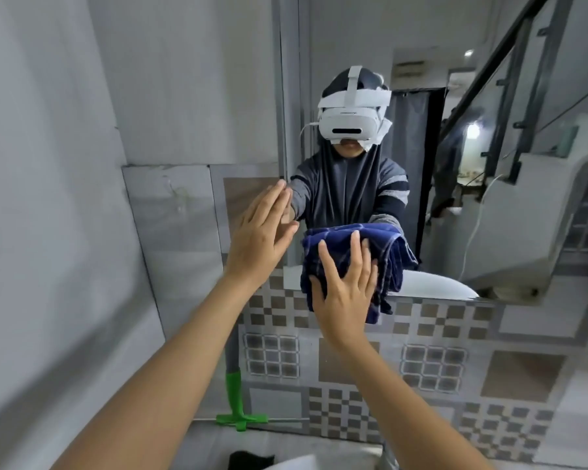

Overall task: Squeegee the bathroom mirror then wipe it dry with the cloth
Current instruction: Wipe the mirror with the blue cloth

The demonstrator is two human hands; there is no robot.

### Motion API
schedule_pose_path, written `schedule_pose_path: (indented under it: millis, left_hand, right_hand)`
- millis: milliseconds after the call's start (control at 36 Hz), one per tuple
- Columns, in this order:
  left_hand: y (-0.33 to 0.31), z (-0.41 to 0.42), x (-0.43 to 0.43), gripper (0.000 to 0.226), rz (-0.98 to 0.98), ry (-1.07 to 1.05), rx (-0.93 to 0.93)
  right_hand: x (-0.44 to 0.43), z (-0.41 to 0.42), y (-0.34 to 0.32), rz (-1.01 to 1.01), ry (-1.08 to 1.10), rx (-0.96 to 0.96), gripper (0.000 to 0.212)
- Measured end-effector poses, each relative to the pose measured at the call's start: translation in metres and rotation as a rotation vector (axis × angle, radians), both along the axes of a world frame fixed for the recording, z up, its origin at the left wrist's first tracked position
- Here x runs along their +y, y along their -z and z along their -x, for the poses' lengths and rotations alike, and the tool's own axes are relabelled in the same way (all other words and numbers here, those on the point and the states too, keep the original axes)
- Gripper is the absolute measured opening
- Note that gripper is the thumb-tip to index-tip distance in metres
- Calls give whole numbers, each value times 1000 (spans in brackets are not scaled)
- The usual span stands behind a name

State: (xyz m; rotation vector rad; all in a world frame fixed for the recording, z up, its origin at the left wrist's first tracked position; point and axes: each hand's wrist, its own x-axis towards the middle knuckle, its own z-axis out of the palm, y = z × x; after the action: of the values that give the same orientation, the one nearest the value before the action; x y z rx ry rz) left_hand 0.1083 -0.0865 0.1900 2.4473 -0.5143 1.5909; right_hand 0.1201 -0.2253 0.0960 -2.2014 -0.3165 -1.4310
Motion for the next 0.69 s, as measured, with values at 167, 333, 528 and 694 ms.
schedule_pose_path:
  millis: [167, 333, 528, 694]
  left_hand:
    - [66, 23, 4, 31, 361, 71, 83]
    - [98, 31, -12, 28, 679, 186, 266]
    - [91, 28, -21, 23, 1005, 238, 385]
    - [82, 28, -21, 22, 954, 209, 406]
  right_hand:
    - [12, 0, 13, 216, 17, -76, 64]
    - [7, -1, 26, 325, 6, -111, 60]
    - [-6, 1, 26, 414, -18, -125, 55]
    - [-16, 10, 16, 437, -50, -59, 55]
